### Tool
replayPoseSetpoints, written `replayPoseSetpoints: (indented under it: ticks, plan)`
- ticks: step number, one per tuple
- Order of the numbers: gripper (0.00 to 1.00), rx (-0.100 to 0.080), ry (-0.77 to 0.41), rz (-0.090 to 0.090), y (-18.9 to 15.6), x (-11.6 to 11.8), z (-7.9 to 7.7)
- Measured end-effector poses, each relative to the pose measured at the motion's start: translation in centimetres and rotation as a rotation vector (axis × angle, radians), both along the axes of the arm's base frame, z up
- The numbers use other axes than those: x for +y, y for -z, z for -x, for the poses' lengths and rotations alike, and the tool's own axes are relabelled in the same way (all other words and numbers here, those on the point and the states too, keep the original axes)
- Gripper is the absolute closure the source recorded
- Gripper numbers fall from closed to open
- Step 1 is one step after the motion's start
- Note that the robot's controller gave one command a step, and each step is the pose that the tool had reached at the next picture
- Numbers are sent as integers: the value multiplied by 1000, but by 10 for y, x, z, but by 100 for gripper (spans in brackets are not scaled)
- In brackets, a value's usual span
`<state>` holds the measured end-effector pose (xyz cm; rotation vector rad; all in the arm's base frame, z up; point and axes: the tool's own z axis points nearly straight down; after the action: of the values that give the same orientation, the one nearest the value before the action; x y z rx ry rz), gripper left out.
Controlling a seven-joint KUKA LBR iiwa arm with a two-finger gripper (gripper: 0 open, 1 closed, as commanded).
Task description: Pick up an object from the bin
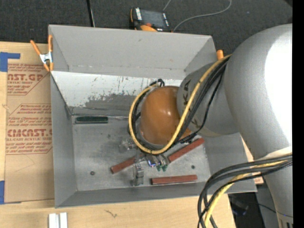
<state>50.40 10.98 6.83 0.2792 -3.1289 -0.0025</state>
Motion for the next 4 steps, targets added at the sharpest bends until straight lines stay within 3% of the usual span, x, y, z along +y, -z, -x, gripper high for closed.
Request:
replayPoseSetpoints:
  ticks: [1, 2, 4]
  plan:
    - [0, 0, 0, 0, 0, 1, 0]
    - [100, 0, 0, 0, -1, 1, 0]
    - [100, -3, 1, 0, -58, 2, -1]
